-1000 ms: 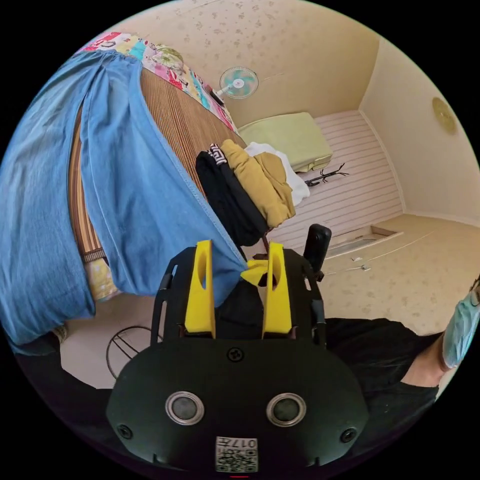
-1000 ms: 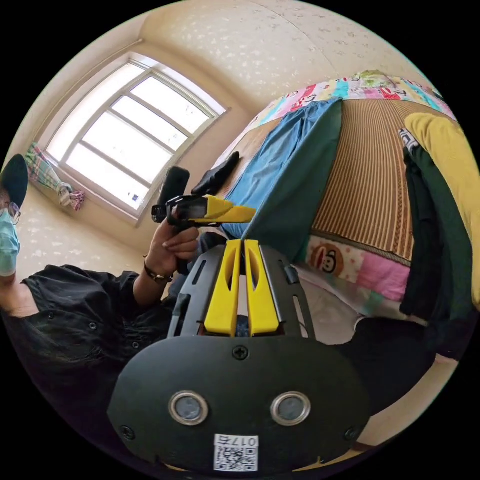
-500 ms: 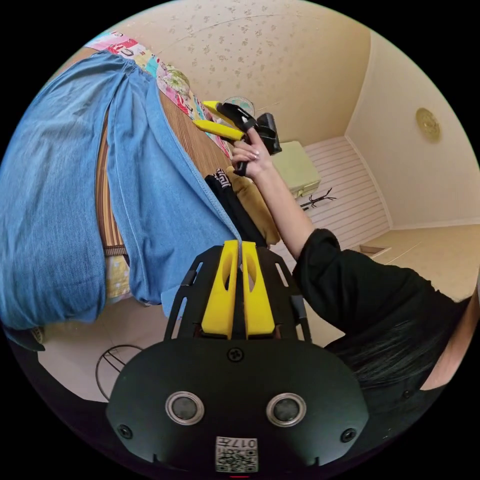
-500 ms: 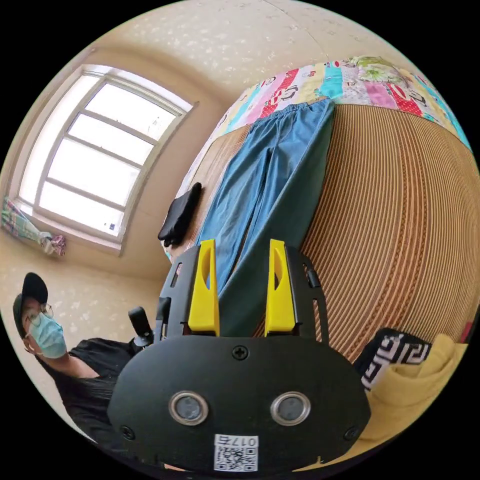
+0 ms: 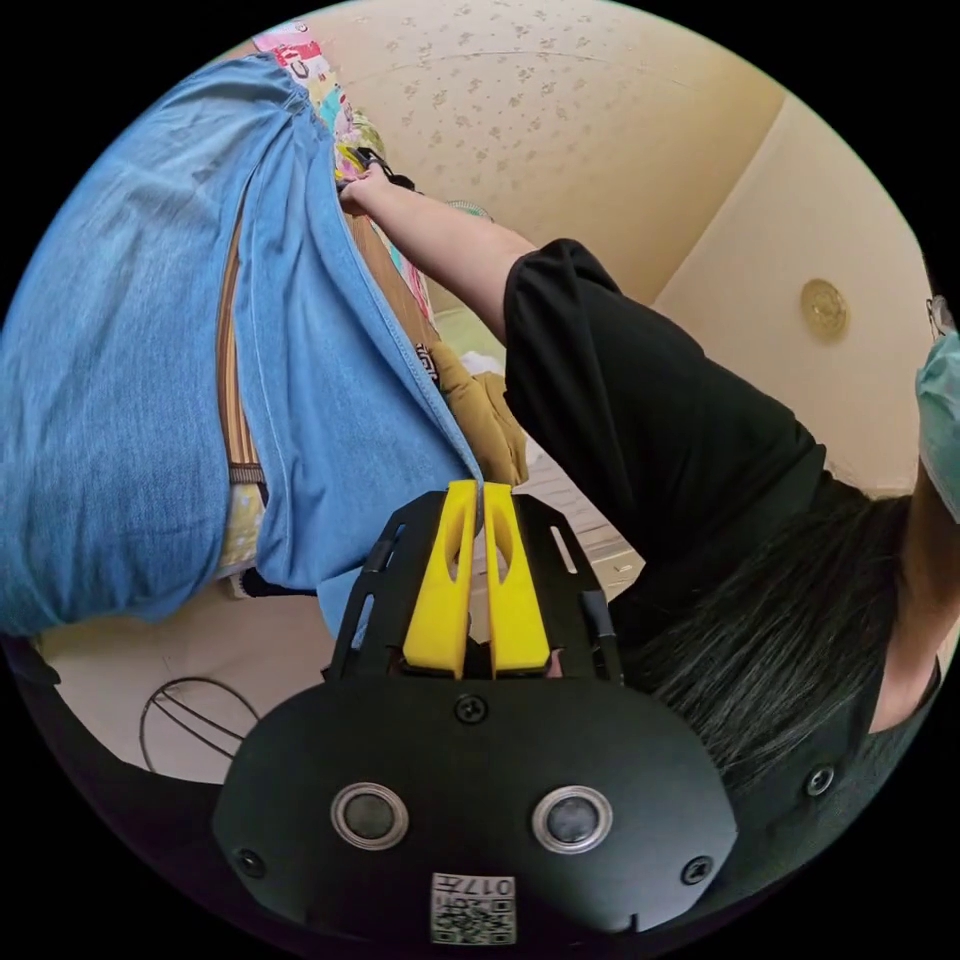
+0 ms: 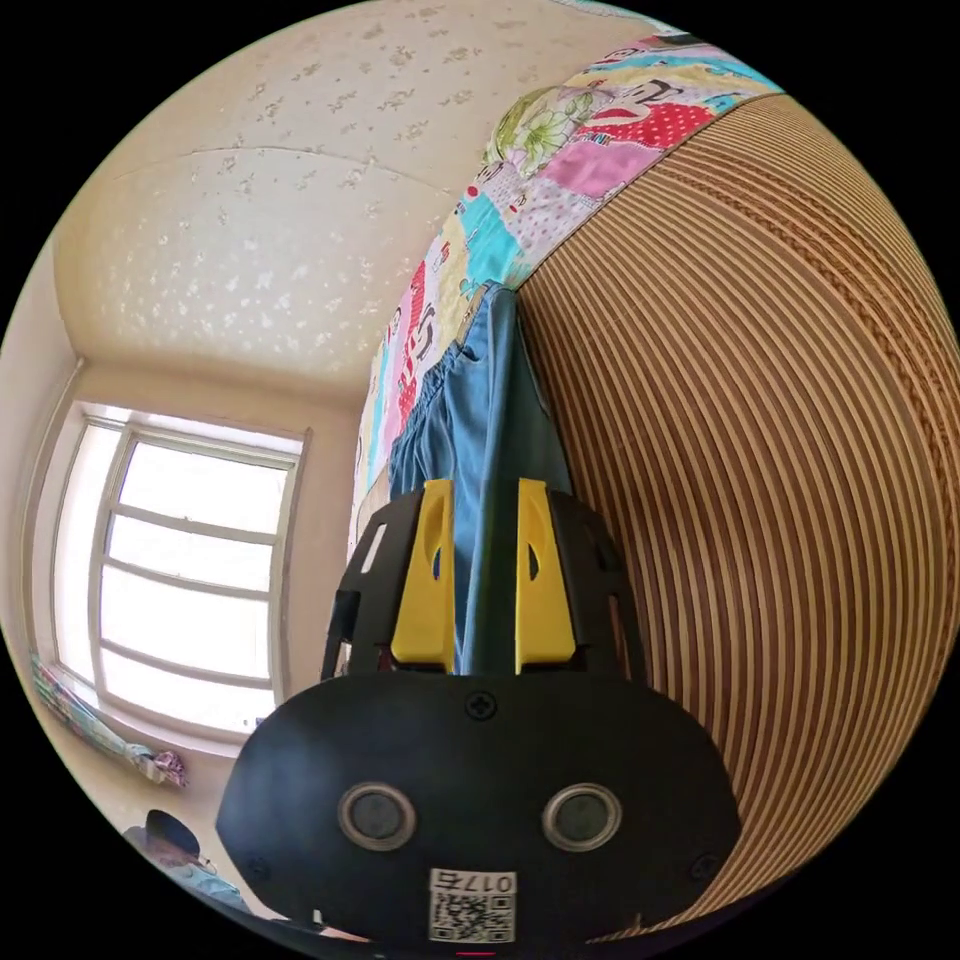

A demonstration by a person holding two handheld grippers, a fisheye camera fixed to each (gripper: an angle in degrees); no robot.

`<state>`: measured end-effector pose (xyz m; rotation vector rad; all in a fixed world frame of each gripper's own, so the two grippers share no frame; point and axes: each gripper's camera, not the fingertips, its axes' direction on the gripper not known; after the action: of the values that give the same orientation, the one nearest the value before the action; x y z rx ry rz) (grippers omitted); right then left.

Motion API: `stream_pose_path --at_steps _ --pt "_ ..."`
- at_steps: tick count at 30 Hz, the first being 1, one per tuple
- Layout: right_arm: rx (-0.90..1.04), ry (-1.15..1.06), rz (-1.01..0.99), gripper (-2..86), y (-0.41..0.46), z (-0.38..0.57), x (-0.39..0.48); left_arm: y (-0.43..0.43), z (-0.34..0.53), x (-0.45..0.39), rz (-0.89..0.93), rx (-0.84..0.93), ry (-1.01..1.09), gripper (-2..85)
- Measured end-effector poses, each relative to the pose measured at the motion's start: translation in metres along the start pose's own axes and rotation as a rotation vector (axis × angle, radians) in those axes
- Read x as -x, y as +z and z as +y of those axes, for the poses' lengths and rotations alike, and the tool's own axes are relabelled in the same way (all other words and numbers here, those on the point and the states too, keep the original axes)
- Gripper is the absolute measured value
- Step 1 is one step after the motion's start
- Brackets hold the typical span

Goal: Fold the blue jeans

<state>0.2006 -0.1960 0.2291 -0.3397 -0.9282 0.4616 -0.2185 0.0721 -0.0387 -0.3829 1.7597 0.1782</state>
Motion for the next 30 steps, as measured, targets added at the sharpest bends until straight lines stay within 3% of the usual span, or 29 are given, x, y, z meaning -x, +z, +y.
stream_pose_path --at_steps 2,6,10,14,19,24,30 --pt "0.044 -0.033 0.055 4.4 0.018 -0.003 0.009 -0.006 0.000 0.002 0.021 -0.010 -0.001 -0.9" --pt "-0.148 -0.363 0.266 1.8 0.036 0.025 0.091 -0.029 0.012 0.010 0.061 -0.057 -0.028 -0.9" --pt "-0.001 -0.683 0.274 1.6 0.116 0.068 0.183 -0.075 0.041 0.011 -0.002 -0.163 -0.089 -0.8" --pt "0.040 -0.694 0.201 2.5 0.180 0.110 0.218 -0.119 0.065 -0.002 -0.165 -0.262 -0.131 -0.6" --pt "0.258 -0.613 0.095 9.2 0.231 0.148 0.193 -0.143 0.090 -0.005 -0.463 -0.248 -0.280 2.9" --pt "0.385 -0.754 0.120 11.6 0.175 0.225 0.158 -0.158 0.093 -0.014 -0.572 -0.379 -0.224 6.5" --pt "0.200 -0.692 0.221 11.9 0.043 0.350 0.053 -0.144 -0.007 0.000 -0.659 -0.299 -0.020 11.8"
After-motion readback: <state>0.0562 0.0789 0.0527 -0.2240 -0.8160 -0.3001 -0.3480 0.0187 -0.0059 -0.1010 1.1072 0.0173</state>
